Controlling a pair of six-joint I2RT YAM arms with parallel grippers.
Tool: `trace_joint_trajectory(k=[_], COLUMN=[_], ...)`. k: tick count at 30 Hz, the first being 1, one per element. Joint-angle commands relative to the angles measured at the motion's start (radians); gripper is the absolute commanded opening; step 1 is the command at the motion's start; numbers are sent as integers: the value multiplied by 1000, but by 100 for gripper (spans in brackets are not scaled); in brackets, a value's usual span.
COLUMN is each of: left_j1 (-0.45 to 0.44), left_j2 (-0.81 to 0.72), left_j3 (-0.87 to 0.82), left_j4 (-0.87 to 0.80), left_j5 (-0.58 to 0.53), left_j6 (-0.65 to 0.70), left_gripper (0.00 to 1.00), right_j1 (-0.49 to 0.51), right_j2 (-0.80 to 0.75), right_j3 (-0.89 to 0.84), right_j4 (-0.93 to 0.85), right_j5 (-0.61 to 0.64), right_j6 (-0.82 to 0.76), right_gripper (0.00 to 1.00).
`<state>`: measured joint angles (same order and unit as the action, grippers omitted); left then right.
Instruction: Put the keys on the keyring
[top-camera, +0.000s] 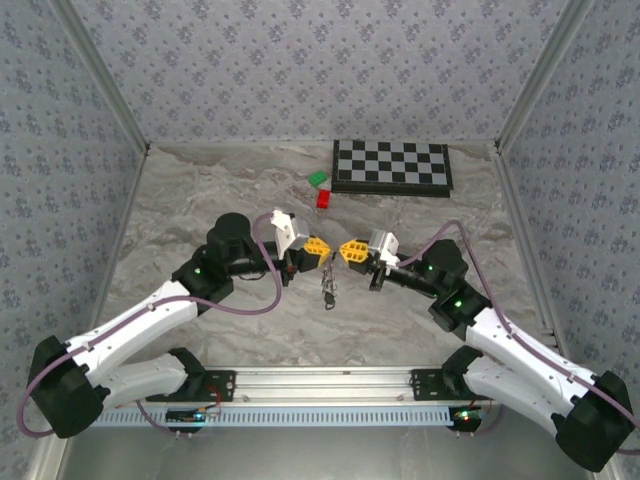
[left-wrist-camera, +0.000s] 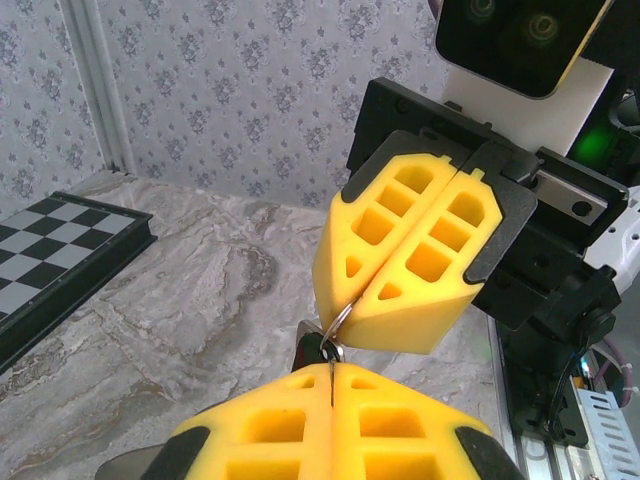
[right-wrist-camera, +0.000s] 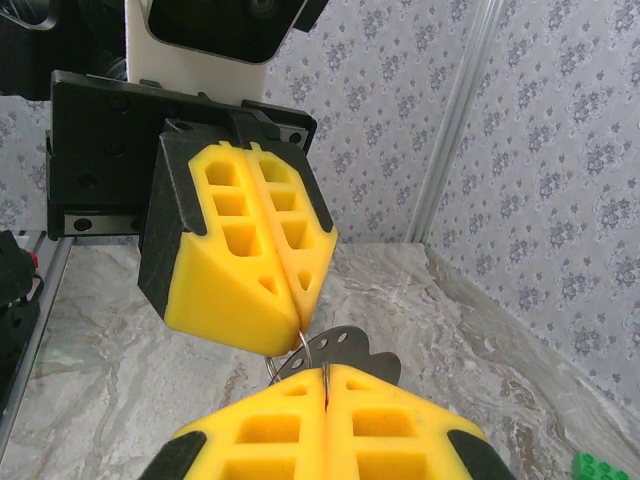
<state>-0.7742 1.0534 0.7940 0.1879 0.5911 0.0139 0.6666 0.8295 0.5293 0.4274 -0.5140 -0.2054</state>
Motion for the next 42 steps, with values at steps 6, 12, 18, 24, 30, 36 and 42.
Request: trace_joint_trajectory(k=[6,12,18,24,30,36,42], left_j1=[0,0,1,1,0,0,0], left_j2=[-20,-17,-16,-15,-11,-9,-7], left_j3=[12,14,14,14,19,21,21], left_j4=[65,64,60,61,52,49,49], left_j5=[32,34,35,31,27,27,24], left_j6=[-8,-5,-5,-5,-1,0,3], left_gripper=[0,0,0,0,0,0,0], right_j1=[-5,-2,1,6,12,12,13], right_j2=[11,16,16,14,10,1,2], right_j3=[3,8,12,15,17,23,25], right_j4=[33,26,16,10,-5,-9,-13], right_j5=[-27,-33,-33,-37,-19,-15,-14], right_j6=[12,5,-1,-6,-20,-26,-28], right_gripper=[0,0,0,0,0,0,0])
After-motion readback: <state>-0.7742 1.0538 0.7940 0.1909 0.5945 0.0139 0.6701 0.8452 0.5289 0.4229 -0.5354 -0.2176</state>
